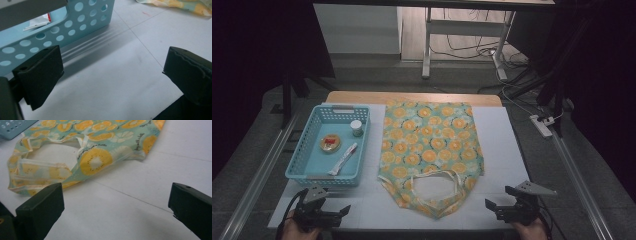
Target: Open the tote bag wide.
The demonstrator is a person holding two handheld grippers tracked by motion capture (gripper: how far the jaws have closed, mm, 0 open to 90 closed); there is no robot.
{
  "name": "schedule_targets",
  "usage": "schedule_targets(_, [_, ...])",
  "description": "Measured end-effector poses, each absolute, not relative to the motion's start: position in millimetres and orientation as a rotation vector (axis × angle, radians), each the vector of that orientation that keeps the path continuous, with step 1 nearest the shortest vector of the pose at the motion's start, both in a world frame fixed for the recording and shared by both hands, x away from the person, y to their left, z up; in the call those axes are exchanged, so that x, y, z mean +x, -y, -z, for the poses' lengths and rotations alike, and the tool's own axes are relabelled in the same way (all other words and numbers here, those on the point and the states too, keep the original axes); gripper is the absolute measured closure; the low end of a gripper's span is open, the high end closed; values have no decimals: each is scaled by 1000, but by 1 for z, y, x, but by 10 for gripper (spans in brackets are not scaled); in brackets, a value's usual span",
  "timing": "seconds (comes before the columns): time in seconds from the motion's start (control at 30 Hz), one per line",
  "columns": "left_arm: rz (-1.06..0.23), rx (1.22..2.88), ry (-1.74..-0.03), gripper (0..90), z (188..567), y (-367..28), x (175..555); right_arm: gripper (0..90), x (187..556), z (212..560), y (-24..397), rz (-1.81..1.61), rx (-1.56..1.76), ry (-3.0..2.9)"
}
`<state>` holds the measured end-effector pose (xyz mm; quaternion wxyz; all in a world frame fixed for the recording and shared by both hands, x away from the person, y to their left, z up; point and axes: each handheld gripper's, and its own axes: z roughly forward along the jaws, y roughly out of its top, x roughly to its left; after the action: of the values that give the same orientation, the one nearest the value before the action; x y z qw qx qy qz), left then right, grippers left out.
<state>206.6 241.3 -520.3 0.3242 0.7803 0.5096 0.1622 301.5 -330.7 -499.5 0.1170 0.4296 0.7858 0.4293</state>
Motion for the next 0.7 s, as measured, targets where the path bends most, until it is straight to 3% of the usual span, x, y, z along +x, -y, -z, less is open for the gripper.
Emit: schedule_targets(0.7, [-364,2017,-1344,20,521,-247,208,21,300,500,321,-1205,1131,-2393])
